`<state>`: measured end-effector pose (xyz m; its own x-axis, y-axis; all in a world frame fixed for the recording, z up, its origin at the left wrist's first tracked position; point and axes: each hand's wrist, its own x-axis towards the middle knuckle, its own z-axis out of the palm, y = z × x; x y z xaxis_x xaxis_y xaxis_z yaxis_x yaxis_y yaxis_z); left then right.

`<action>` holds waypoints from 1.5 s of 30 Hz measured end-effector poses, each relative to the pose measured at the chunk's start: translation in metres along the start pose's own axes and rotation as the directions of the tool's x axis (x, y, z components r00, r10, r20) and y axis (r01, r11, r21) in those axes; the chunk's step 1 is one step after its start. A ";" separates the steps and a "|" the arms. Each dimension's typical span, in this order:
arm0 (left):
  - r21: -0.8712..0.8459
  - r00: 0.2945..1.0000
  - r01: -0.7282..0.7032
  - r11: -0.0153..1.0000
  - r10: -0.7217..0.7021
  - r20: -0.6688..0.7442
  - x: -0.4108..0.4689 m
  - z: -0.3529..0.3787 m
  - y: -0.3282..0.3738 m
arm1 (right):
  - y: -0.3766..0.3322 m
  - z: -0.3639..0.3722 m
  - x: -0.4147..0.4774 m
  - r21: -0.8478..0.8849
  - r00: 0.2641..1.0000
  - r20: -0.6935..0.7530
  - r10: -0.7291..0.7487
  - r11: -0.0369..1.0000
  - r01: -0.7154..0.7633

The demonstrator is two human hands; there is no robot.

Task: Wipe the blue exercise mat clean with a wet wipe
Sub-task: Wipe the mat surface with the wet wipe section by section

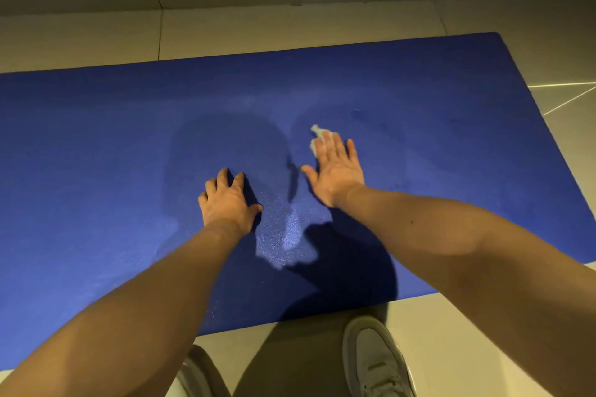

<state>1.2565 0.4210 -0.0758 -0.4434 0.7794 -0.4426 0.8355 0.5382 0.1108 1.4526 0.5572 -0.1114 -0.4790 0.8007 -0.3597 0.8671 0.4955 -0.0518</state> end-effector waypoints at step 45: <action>0.051 1.000 -0.021 0.998 0.021 0.012 -0.027 0.010 -0.011 | -0.060 0.024 -0.061 0.095 0.996 0.068 0.050 0.994 -0.056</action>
<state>1.2623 0.3913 -0.0740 -0.4223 0.7866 -0.4505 0.8602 0.5046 0.0746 1.4329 0.4707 -0.1092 -0.4247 0.7996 -0.4245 0.9017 0.4154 -0.1195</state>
